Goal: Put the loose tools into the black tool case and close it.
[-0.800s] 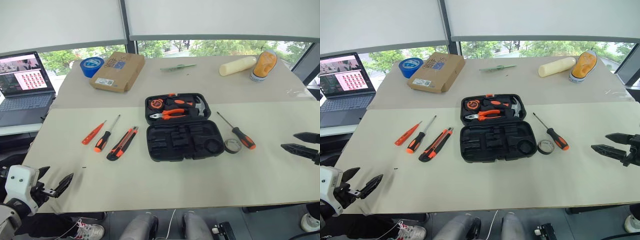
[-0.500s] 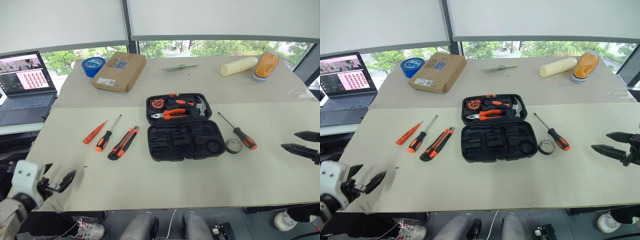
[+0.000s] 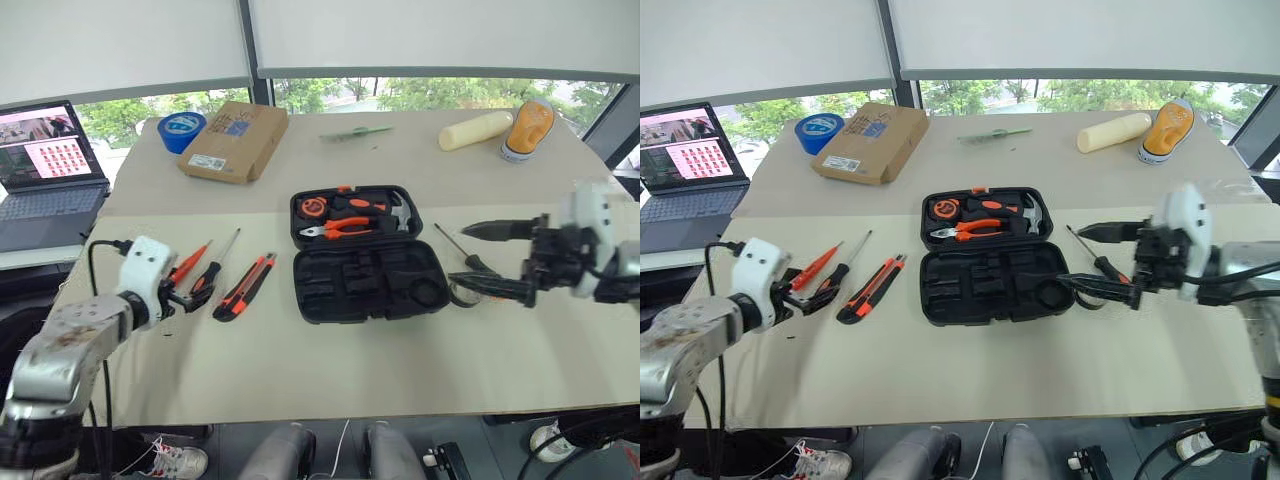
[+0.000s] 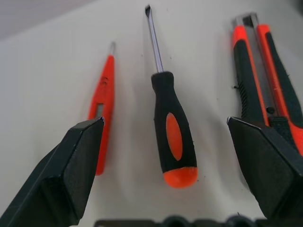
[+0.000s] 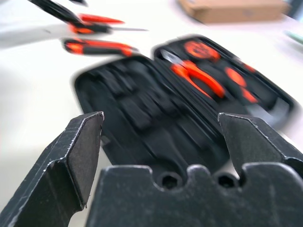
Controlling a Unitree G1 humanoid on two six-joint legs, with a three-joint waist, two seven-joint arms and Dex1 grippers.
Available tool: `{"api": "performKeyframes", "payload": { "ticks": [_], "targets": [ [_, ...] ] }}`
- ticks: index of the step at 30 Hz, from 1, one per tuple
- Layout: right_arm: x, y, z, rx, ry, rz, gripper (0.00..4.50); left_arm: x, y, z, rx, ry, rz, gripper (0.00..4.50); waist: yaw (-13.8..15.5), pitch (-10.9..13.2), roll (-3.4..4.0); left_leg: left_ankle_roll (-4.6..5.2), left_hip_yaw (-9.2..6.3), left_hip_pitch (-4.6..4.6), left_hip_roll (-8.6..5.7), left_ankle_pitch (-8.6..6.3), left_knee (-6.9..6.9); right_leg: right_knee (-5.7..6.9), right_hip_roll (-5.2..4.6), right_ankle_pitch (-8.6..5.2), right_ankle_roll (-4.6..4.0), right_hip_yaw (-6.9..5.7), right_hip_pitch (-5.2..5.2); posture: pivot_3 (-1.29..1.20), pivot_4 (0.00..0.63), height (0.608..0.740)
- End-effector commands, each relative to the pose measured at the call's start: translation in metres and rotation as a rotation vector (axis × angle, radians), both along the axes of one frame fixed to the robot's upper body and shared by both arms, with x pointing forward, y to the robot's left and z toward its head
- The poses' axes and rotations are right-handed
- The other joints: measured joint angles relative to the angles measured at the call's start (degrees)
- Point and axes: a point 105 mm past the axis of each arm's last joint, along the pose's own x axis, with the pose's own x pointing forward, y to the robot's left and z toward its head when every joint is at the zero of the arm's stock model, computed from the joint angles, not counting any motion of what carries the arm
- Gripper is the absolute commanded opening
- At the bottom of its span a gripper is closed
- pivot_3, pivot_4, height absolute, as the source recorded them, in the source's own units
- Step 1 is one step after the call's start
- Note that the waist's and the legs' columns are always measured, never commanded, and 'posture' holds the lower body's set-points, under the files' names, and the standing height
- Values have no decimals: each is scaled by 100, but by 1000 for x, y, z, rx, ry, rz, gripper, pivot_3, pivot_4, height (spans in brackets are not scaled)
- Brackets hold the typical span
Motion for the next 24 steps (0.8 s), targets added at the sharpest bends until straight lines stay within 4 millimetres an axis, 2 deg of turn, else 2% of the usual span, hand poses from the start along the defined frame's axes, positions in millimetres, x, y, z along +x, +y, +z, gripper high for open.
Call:
{"api": "performKeyframes", "payload": {
  "ticks": [1, 9, 12, 18, 19, 21, 24],
  "targets": [
    [-7, 21, 13, 6, -59, 62, 4492, 11, -2, 1, 21, 5, 7, 4449, 5, 1, -1, -1, 0, -1, 0, 1, 0, 0, -1, 1, 1, 1, -1, 0, 150, 735],
    [-10, 35, 9, -2, -68, 90, 4492, 19, -11, -13, 44, 39, -49, 4449, -5, 2, -7, 0, 0, -1, -1, 1, 0, -3, -3, 1, 2, 1, -2, 0, 150, 735],
    [-10, 38, 9, 0, -75, 95, 4500, 21, -12, -19, 14, 63, -31, 3719, -3, 2, -8, -1, 0, 1, -1, 2, 0, 0, -3, 2, 2, 1, -2, 0, 150, 735],
    [-11, 40, 10, 2, -84, 92, 4500, 22, -15, -26, -18, 89, -33, 1315, -4, 1, -9, -4, 0, 4, -1, 4, 0, 3, -3, 2, 2, 1, 0, 0, 150, 735],
    [-11, 39, 10, 1, -85, 87, 4500, 23, -15, -25, -22, 87, -29, 1040, -4, 1, -9, -4, 0, 4, -1, 4, 0, 3, -3, 2, 2, 1, 1, 0, 150, 735],
    [-12, 37, 10, -2, -87, 78, 4500, 25, -14, -23, -30, 79, -24, 874, 2, 1, -9, -4, 0, 6, -1, 5, 0, 5, -3, 2, 2, 2, 1, 0, 150, 735],
    [-13, 30, 11, 0, -81, 45, 4500, 36, -26, 13, -98, -39, -92, 874, 44, 4, -14, -8, 0, 4, -2, 7, 3, 8, -3, 2, 2, 1, 1, 0, 150, 735]
  ]
}}
